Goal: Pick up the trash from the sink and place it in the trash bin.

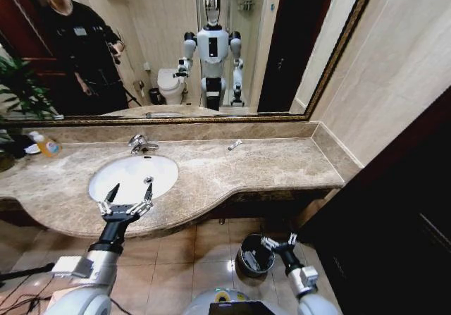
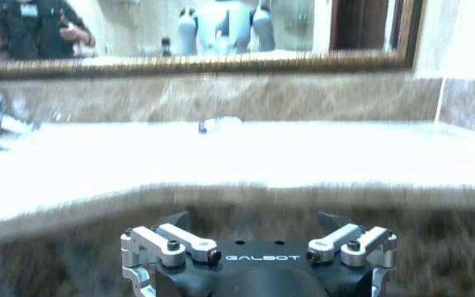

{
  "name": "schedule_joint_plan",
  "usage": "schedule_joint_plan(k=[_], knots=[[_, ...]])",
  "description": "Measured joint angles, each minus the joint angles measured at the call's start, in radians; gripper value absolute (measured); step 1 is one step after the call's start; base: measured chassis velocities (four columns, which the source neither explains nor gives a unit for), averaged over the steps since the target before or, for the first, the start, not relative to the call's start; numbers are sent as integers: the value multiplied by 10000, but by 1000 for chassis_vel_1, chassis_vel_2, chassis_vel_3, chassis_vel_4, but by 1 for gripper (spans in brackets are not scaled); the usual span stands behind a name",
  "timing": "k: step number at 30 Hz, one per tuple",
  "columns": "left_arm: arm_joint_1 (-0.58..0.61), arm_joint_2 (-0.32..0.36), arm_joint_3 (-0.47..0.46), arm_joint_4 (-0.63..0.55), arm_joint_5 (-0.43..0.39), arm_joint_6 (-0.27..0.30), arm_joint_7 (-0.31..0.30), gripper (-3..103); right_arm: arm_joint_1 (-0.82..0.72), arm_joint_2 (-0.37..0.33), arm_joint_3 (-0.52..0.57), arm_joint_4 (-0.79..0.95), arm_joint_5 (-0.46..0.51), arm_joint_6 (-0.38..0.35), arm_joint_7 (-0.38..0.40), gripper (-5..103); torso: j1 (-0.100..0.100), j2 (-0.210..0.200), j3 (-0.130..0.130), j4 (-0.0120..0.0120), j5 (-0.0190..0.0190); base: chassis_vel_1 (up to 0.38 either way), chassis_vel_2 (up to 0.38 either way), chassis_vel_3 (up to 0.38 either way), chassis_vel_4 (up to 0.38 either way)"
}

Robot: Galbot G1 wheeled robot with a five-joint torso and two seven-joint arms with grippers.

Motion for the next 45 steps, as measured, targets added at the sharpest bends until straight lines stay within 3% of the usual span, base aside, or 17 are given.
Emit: schedule_joint_plan(k=[2,7,13,25,30,37,45], knots=[[0,0,-1,-1,0,0,0,100,759,-103,-196,391,72,-772,180,100,1,0,0,3,1,0,0,0,0],[0,-1,0,0,0,0,0,100,2242,-616,-711,361,225,-1814,336,100,2,0,1,4,0,0,0,0,0],[0,0,-1,-1,0,0,-1,100,3779,-1098,-1343,-152,750,-2610,375,100,2,-1,2,3,0,0,0,0,0],[0,-1,-1,0,0,0,0,100,7815,-1532,-3231,-3247,1953,-2794,611,100,3,-2,3,2,1,0,0,0,0],[0,0,0,0,0,0,1,100,9770,-1118,-3802,-4969,2137,-2637,712,100,3,-2,3,2,0,0,0,0,0],[0,0,-1,-1,0,0,-1,100,11815,197,-4559,-7446,2547,-2903,2264,100,3,-2,2,4,-3,0,0,0,0],[0,0,0,-1,0,0,1,100,12836,1331,-4720,-9460,2303,-2620,3425,100,2,-2,1,1,-3,0,0,0,0]])
